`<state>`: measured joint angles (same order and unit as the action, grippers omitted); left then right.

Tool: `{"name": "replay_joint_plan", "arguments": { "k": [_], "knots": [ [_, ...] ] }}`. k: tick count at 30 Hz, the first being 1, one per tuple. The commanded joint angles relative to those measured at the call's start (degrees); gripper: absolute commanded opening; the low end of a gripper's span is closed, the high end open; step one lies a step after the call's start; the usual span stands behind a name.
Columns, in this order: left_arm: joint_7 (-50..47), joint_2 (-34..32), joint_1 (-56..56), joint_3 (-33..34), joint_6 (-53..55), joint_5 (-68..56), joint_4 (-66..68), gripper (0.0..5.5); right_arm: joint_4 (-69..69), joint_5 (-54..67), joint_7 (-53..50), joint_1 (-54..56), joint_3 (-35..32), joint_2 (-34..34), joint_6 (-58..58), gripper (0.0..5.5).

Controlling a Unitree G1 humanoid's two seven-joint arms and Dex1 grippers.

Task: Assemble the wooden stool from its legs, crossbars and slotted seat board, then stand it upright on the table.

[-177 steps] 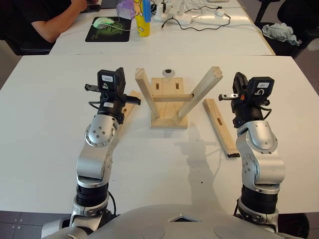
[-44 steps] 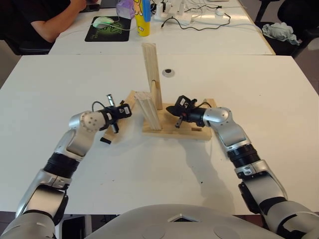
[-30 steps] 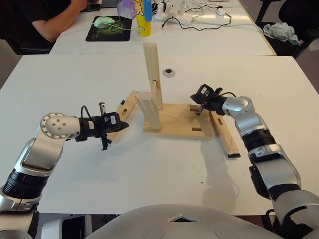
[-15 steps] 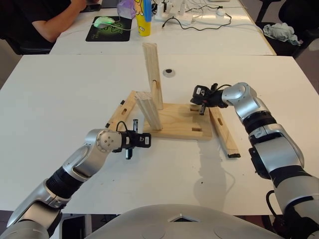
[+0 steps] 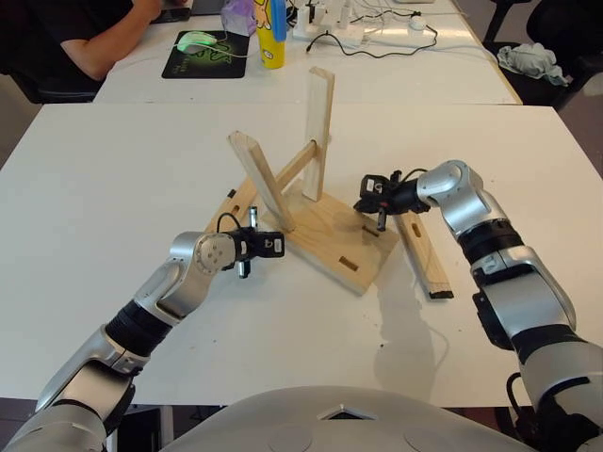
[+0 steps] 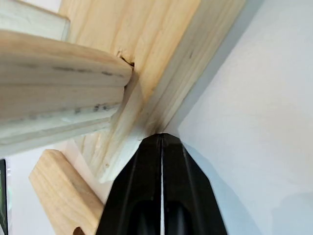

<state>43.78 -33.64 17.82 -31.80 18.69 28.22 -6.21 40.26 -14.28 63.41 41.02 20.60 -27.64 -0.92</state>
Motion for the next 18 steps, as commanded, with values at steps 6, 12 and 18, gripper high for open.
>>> {"name": "replay_joint_plan", "arguments": {
  "k": [6,12,18],
  "knots": [
    [-1.57,4.33,3.62,1.78,0.03,-0.43,6.52,0.01,-24.79,3.33,0.13,-13.67,0.01,-0.89,-13.40,0.00],
    [-2.60,8.32,6.91,0.92,-2.84,-0.78,11.76,0.01,-32.20,4.16,-2.20,-18.16,-0.89,-1.17,-19.63,0.00],
    [-3.39,10.54,8.59,1.33,-4.09,-1.27,14.85,0.01,-32.96,4.28,-4.96,-18.18,-0.56,0.00,-20.45,0.00]
  ]
}}
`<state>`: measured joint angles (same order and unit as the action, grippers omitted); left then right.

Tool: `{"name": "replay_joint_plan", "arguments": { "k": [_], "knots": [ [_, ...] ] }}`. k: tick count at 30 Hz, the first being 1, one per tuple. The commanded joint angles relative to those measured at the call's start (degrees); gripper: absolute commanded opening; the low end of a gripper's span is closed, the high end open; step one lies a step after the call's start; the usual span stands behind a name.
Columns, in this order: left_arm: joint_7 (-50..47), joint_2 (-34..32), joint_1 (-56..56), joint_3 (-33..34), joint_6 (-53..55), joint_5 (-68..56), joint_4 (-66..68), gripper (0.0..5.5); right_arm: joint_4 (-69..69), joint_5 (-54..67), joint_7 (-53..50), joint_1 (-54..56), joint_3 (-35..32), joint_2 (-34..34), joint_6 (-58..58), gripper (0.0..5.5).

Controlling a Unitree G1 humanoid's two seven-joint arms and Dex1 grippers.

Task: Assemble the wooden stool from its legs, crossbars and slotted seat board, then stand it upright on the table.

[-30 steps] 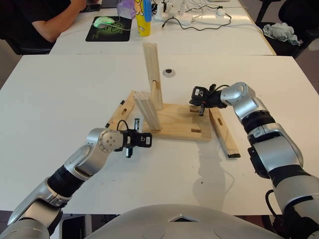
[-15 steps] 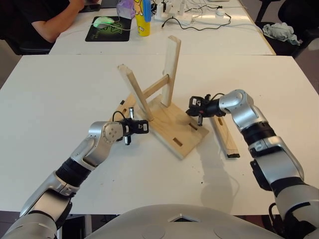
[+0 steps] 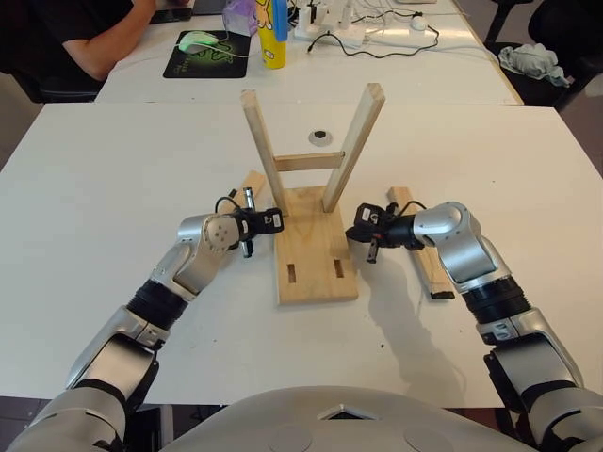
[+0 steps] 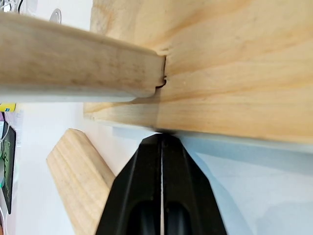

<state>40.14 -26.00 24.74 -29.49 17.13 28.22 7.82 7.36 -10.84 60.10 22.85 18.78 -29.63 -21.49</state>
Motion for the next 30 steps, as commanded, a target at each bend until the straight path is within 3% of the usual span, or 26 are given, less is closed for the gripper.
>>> {"name": "replay_joint_plan", "arguments": {
  "k": [1,25,30],
  "knots": [
    [0.28,2.99,1.74,-0.98,-2.68,-1.25,1.07,0.01,0.43,0.84,-2.02,0.25,1.28,2.21,0.29,0.00],
    [-1.89,8.27,4.06,1.03,-6.46,-3.38,6.28,0.01,5.86,-0.52,-6.94,3.89,1.10,2.26,3.85,0.00],
    [-3.23,7.16,0.96,6.12,-5.18,-6.82,-0.07,0.01,1.51,2.35,-6.77,2.99,-2.07,1.71,1.19,0.00]
  ]
}}
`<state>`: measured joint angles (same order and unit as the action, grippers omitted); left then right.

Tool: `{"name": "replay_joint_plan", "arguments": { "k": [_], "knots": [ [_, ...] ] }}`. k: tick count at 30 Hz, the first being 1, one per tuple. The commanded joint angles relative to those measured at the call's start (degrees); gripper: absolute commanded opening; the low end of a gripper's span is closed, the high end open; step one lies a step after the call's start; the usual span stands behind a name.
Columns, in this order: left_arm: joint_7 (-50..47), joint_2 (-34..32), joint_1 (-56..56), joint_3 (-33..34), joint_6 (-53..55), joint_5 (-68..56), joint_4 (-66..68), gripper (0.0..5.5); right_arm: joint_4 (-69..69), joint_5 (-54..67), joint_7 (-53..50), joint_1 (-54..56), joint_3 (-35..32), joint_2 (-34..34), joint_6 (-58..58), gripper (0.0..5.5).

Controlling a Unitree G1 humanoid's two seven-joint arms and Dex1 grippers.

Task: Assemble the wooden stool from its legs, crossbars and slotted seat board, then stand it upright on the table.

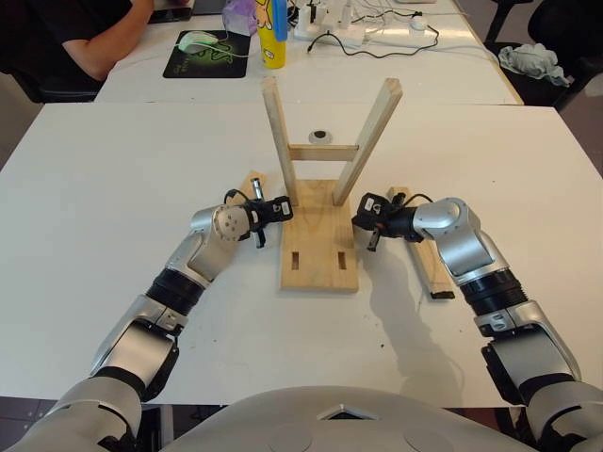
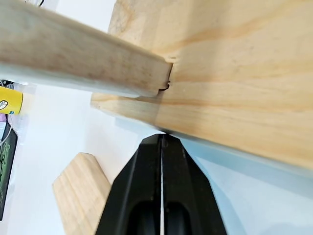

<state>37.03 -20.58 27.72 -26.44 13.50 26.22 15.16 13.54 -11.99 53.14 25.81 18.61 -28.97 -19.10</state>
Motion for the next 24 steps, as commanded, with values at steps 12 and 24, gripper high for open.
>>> {"name": "replay_joint_plan", "arguments": {
  "k": [12,24],
  "knots": [
    [10.56,-15.78,-14.35,27.97,15.31,-24.51,-32.20,1.26,-33.83,23.12,-0.77,-17.26,-19.16,-1.99,-21.67,0.00],
    [4.52,-19.48,-15.46,20.44,9.22,-16.22,-18.60,1.26,-34.30,25.66,-6.55,-18.88,-13.00,0.66,-22.47,0.00]
  ]
}}
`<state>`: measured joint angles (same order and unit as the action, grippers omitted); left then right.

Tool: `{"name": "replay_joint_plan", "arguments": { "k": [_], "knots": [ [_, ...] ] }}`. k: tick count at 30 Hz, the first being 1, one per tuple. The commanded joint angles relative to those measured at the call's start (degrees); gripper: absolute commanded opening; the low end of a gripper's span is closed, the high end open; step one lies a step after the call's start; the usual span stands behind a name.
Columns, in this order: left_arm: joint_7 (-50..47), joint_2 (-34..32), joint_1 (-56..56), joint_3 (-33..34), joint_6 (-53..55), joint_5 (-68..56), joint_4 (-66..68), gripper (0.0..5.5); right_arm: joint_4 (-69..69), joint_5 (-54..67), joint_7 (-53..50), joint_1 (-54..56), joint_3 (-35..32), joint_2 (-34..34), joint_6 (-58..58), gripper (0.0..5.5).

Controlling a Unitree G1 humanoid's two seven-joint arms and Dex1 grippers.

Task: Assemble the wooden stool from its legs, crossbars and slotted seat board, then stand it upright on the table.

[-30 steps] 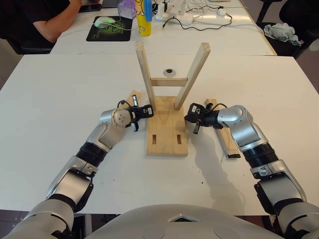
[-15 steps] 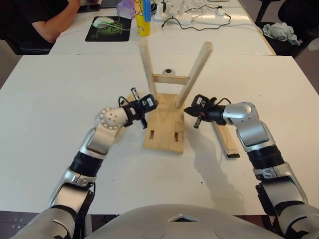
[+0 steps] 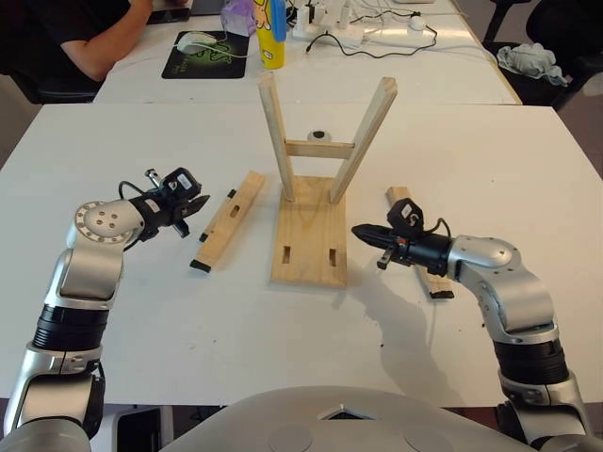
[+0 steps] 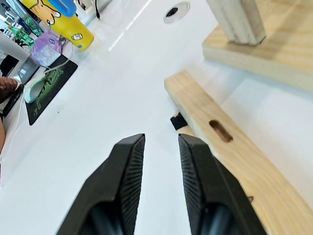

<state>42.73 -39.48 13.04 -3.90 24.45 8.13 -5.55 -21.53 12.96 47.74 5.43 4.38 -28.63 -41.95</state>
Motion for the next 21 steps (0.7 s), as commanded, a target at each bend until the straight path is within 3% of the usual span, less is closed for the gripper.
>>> {"name": "replay_joint_plan", "arguments": {
  "k": [1,21],
  "knots": [
    [-1.29,-0.36,-0.99,-2.39,-1.92,1.84,2.42,1.26,1.04,0.61,-1.26,1.70,1.65,0.18,0.57,0.00],
    [-0.12,1.01,-2.27,-8.52,-3.41,2.33,3.26,1.26,5.53,0.35,-2.43,4.25,5.06,-0.83,3.52,0.00]
  ]
}}
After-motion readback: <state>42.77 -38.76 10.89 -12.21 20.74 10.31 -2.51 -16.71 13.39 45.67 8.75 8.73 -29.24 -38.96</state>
